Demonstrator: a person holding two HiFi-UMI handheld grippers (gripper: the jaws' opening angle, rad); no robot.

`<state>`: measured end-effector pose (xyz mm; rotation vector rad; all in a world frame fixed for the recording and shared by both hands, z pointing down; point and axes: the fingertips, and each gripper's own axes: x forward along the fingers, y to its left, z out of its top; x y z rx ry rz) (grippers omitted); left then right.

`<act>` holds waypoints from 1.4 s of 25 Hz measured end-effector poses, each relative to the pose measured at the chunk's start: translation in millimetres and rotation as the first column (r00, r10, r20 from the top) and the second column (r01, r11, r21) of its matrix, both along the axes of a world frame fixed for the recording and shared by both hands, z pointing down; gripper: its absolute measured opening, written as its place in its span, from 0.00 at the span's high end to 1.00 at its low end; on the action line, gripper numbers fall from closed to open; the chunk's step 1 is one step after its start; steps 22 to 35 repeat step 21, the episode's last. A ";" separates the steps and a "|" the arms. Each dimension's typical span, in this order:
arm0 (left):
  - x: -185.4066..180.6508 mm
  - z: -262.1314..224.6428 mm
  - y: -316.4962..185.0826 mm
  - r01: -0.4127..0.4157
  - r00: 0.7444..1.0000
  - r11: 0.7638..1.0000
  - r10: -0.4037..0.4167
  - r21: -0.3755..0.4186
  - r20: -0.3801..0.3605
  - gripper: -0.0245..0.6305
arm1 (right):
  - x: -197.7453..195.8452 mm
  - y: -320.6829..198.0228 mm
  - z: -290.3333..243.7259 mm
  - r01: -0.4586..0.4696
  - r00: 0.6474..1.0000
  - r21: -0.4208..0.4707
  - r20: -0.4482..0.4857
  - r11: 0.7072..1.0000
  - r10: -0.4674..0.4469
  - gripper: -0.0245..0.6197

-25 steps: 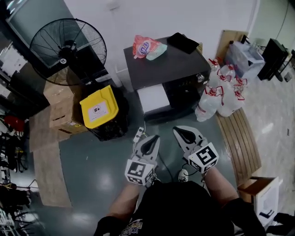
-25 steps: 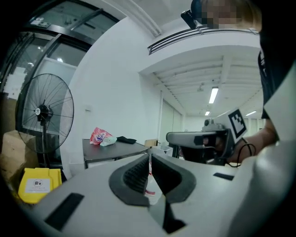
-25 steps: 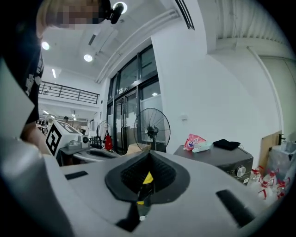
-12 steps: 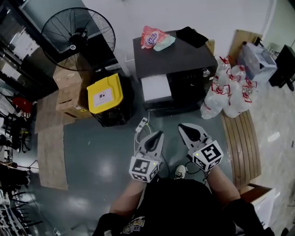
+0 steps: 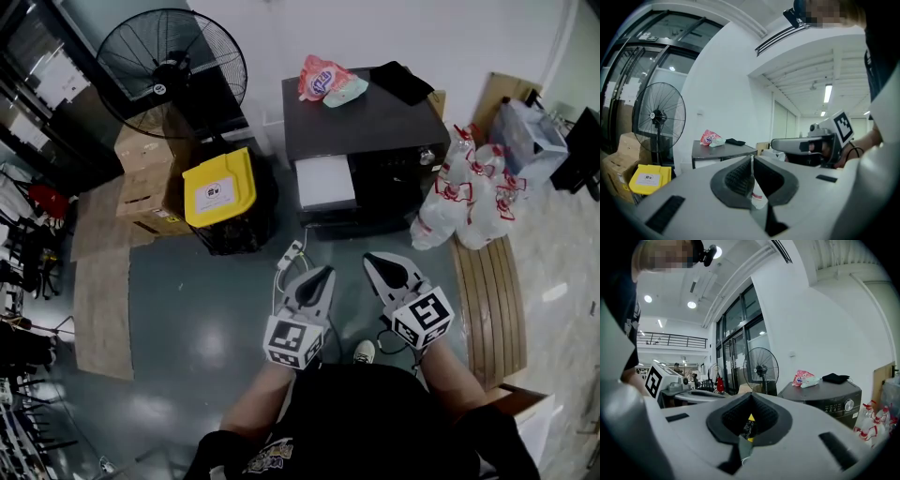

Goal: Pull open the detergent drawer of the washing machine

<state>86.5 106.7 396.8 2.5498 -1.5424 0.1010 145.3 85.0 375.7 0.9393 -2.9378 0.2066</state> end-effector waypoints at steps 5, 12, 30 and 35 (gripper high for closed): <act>-2.1 -5.0 -3.9 -0.001 1.000 1.000 0.001 0.009 0.000 0.93 | -3.3 -2.3 -2.6 0.004 1.000 0.003 -0.001 1.000 -0.004 0.96; -0.2 -3.9 -6.5 0.002 1.000 1.000 -0.002 0.011 -0.004 0.93 | -4.3 -3.5 -1.8 0.016 1.000 -0.002 -0.008 1.000 -0.016 0.96; 0.3 -2.8 -1.2 0.011 1.000 1.000 -0.011 0.008 -0.008 0.93 | -4.3 0.6 -3.8 0.022 1.000 -0.002 -0.012 1.000 -0.022 0.96; 0.3 -2.8 -1.2 0.011 1.000 1.000 -0.011 0.008 -0.008 0.93 | -4.3 0.6 -3.8 0.022 1.000 -0.002 -0.012 1.000 -0.022 0.96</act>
